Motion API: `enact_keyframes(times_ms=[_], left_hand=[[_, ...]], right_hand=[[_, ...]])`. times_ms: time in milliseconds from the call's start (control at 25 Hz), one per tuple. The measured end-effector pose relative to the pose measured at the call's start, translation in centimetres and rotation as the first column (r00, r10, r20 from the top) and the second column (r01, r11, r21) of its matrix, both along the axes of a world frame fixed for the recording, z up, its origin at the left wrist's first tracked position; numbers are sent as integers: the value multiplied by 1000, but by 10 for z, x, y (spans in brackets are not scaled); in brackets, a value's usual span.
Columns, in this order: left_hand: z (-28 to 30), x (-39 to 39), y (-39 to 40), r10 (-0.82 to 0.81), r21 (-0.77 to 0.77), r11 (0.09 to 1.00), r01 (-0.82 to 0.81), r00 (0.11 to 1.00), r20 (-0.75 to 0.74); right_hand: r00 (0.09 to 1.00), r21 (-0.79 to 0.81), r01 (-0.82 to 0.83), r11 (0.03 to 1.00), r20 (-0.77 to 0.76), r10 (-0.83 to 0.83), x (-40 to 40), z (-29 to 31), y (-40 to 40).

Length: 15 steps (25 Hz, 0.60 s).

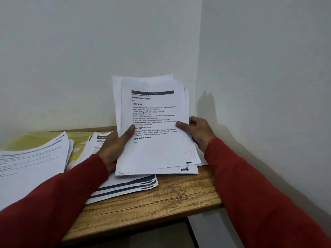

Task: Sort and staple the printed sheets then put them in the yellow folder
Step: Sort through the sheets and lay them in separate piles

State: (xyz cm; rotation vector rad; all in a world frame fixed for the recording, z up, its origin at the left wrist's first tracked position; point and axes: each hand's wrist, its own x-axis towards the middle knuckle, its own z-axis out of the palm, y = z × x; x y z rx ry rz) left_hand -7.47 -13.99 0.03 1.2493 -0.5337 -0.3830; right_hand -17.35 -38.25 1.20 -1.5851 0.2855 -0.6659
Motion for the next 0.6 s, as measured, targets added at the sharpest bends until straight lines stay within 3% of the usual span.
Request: enact_keyframes(times_ms=[240, 320, 360, 400, 440, 480, 520, 600], left_hand=[[-10, 9, 2, 23, 24, 999, -23, 1000, -14], [-10, 11, 2, 48, 36, 998, -48, 999, -3], [-10, 14, 3, 64, 41, 997, -64, 998, 2], [-9, 17, 5, 82, 48, 995, -82, 997, 3], [-8, 20, 7, 105, 57, 993, -105, 994, 4], [-7, 25, 10, 135, 68, 988, -135, 991, 6], [-6, 29, 13, 166, 74, 983, -166, 986, 9], [-5, 37, 19, 212, 72, 975, -212, 977, 17]], right_hand=[[999, -25, 15, 1000, -52, -16, 5, -4, -9], [992, -54, 103, 993, -70, -107, 1, -1, -14], [966, -157, 206, 966, -122, -226, -1, -1, -22], [896, -371, 289, 883, -219, -385, -3, -2, -31], [769, -619, 238, 749, -351, -535, -6, -4, -38], [633, -767, 62, 639, -465, -619, -8, -7, -40], [543, -808, -71, 585, -524, -656, -8, -10, -42], [488, -765, -76, 639, -588, -646, -4, -12, -40]])
